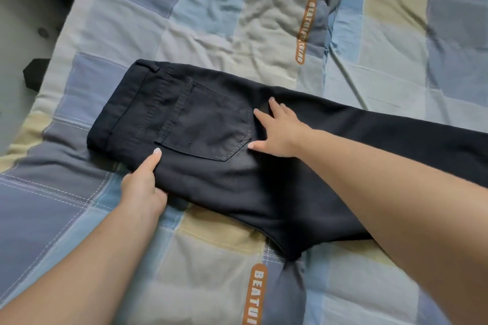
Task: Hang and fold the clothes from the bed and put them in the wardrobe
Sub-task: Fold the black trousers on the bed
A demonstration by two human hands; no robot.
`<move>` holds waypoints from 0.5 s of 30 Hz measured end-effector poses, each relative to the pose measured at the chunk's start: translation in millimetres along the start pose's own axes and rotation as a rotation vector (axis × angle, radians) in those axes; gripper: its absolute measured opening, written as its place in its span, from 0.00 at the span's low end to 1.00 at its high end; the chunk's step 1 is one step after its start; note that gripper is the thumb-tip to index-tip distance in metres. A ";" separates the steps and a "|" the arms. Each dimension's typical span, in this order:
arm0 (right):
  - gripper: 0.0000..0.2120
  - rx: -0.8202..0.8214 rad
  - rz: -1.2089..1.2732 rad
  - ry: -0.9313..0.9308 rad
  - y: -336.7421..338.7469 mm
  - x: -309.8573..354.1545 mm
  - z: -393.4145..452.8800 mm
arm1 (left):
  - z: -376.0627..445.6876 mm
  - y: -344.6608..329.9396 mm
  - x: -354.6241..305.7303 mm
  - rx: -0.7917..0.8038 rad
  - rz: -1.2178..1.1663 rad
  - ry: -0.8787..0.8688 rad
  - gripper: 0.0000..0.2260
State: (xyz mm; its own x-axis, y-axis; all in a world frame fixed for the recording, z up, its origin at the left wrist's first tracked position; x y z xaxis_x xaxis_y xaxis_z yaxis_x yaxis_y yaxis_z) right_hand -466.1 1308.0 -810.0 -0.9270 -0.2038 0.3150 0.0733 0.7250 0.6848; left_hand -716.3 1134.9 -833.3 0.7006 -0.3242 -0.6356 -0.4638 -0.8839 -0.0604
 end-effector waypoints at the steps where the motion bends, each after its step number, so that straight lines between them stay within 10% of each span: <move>1: 0.42 -0.022 0.027 -0.042 3.9 -5.1 7.8 | 1.2 3.0 -7.1 -0.041 0.001 -0.027 0.27; 4: 0.40 -0.204 0.355 -0.223 17.8 -17.4 11.0 | -1.4 4.1 -15.3 -0.097 0.008 -0.026 0.29; 10: 0.38 -0.221 0.221 -0.081 -44.9 35.7 -17.2 | -18.2 -22.1 -31.8 0.198 -0.043 -0.005 0.12; 15: 0.32 -0.264 0.967 -0.012 -10.6 38.6 -37.7 | -65.5 -50.2 -74.4 0.238 0.028 -0.362 0.18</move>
State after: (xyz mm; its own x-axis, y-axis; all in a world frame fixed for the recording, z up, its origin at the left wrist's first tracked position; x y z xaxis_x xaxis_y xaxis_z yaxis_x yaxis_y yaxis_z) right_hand -488.8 1267.6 -780.3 -0.4297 0.4032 0.8079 0.8751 0.4064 0.2626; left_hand -709.7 1181.3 -732.5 0.4701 -0.1701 -0.8661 -0.6215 -0.7605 -0.1880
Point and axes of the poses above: each hand's wrist, its own z-axis towards the middle knuckle, its own y-axis out of the back of the hand, x = y × z, the point moved 9 cm from there along z, towards the middle knuckle, and after that the axes turned 3 degrees about x, right-handed, at the moved point
